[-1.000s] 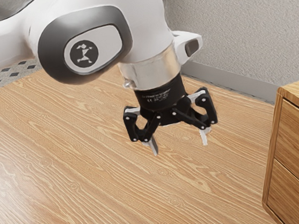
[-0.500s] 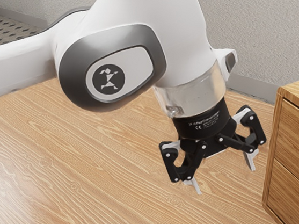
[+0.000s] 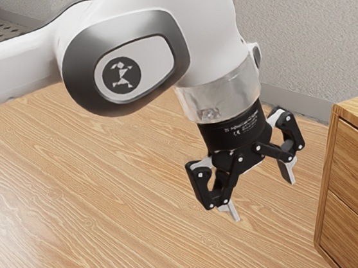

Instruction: Pull the drawer handle with one arm to open the drawer

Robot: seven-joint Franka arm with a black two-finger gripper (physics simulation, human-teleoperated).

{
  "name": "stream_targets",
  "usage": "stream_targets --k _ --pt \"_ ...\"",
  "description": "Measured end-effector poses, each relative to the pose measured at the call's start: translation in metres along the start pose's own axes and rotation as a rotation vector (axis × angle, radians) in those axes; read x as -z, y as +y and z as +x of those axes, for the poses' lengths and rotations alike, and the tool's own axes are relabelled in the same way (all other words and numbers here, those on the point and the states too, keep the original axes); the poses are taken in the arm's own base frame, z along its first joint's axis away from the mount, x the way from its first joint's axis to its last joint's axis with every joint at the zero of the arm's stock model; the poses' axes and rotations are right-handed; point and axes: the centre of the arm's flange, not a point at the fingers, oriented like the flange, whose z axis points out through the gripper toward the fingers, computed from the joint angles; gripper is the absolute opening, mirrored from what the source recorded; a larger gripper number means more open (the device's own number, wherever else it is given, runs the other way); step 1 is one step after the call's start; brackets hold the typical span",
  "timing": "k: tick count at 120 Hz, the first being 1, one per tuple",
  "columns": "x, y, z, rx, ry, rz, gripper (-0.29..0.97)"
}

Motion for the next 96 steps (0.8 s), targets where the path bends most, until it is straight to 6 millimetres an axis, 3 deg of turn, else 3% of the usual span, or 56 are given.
stream_targets --k 43,81,96 --pt "0.002 0.002 -0.006 0.077 -0.002 0.007 0.65" --pt "0.001 0.007 -0.055 0.002 -0.011 -0.002 0.65" --pt "-0.015 0.009 -0.075 -0.048 0.012 -0.001 0.65"
